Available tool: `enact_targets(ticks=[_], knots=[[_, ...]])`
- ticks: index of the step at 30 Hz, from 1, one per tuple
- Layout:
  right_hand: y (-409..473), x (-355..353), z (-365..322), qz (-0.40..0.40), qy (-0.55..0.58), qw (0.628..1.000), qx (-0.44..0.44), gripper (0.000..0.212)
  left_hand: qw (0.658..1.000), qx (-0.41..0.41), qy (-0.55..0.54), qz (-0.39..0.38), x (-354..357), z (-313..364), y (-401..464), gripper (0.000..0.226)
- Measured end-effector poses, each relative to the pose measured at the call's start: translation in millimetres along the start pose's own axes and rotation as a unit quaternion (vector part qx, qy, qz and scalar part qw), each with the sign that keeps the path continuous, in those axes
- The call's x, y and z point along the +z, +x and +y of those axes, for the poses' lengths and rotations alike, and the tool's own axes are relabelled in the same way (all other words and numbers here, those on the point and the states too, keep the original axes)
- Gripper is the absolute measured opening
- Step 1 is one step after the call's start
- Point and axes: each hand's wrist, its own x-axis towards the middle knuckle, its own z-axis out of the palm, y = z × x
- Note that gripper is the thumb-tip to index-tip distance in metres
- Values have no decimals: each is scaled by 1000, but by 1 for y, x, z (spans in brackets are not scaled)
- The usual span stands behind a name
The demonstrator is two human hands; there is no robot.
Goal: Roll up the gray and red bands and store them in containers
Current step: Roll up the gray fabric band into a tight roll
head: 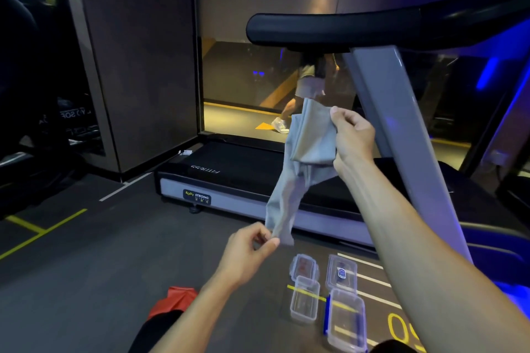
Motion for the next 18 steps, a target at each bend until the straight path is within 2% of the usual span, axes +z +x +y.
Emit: enact_targets(ticks=[3, 6, 10, 16, 18], knots=[[-5, 4, -4, -9, -5, 1000, -9, 9, 999, 11, 12, -44, 4, 0, 2, 19], [-5, 7, -13, -15, 6, 1000, -15, 9, 997, -60, -14, -52, 9, -16, 6, 6], [-5, 12, -28, -25, 40, 999, -22, 10, 995, -80, -28, -54, 18, -26, 5, 21], [-8, 14, -42, -49, 30, 997, -46, 9, 982, -65, -147, 94, 11, -13, 14, 29], [-7, 15, -46, -52, 33, 997, -50, 8, 982, -48, -151, 99, 3, -5, 22, 33]])
